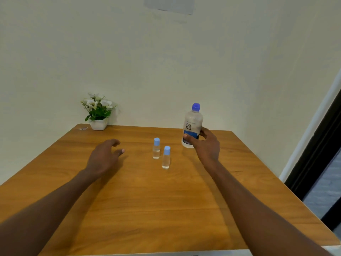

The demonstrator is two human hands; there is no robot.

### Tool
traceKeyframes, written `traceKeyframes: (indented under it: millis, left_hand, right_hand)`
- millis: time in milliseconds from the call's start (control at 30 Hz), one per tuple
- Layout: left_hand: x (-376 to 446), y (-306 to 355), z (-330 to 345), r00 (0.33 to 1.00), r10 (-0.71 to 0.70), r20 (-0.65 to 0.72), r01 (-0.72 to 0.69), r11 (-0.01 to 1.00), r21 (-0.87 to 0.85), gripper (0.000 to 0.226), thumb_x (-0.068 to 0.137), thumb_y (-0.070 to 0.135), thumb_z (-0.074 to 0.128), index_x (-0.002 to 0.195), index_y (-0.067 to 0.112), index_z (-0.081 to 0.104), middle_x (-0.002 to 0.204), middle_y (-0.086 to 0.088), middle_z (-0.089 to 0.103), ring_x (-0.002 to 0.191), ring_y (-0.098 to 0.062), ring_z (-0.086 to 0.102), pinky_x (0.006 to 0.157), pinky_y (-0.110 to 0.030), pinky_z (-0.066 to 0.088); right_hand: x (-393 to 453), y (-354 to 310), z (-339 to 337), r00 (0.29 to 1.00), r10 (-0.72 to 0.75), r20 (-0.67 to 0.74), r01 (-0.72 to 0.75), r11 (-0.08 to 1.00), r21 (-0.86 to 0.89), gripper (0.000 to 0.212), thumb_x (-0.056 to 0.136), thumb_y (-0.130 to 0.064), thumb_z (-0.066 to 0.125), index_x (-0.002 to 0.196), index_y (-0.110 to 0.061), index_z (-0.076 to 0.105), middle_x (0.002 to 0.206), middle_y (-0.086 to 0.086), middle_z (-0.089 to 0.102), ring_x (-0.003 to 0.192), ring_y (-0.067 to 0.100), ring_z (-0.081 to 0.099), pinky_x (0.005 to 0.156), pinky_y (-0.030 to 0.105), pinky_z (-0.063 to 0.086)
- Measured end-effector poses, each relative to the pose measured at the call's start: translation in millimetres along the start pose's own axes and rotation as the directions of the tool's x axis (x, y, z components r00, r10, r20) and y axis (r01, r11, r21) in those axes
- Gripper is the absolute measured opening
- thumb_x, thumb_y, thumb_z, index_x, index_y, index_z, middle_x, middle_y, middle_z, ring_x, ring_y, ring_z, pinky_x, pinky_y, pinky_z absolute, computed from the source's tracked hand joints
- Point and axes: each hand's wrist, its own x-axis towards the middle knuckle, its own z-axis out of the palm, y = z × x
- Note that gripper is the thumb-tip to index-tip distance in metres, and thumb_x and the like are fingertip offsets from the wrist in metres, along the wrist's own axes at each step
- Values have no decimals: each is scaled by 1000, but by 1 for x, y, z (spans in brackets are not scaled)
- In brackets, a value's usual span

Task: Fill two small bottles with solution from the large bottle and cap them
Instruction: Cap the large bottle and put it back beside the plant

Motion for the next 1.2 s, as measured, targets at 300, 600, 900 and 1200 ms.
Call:
traceKeyframes:
  millis: [300, 600, 900, 1200]
  left_hand:
    - [10, -58, -33, 965, -50, 257, -25, 960, 279, 46, 102, 64, 44, 140, 42, 59, 151, 7, 51, 134, -21, 53, 104, -41, 49]
    - [41, -98, -34, 960, -88, 266, -2, 947, 322, 59, 98, 74, 35, 150, 49, 46, 161, 2, 40, 149, -24, 36, 120, -52, 30]
    - [67, -113, -26, 964, -86, 251, -17, 925, 379, 66, 94, 81, 29, 152, 52, 41, 160, 1, 36, 147, -25, 36, 121, -52, 28]
    - [83, -121, -20, 971, -82, 225, -13, 920, 392, 66, 94, 82, 28, 152, 53, 40, 158, 1, 36, 146, -23, 35, 120, -51, 27]
  right_hand:
    - [-17, -80, 56, 978, -145, 152, 127, 984, 124, 63, 76, -58, 86, 129, -28, 71, 120, -14, 75, 109, 1, 69, 97, 31, 57]
    - [-63, -91, 186, 944, -132, 302, 85, 983, 164, 66, 77, -49, 89, 134, -22, 69, 127, -8, 73, 115, 6, 67, 99, 36, 58]
    - [-45, -64, 276, 947, 60, 314, -83, 995, 63, 65, 84, -35, 87, 141, -21, 60, 136, -3, 68, 121, 17, 65, 89, 29, 48]
    - [13, -58, 320, 949, 148, 280, -168, 984, 50, 56, 93, -30, 80, 141, -16, 53, 137, 4, 65, 123, 24, 64, 90, 32, 48]
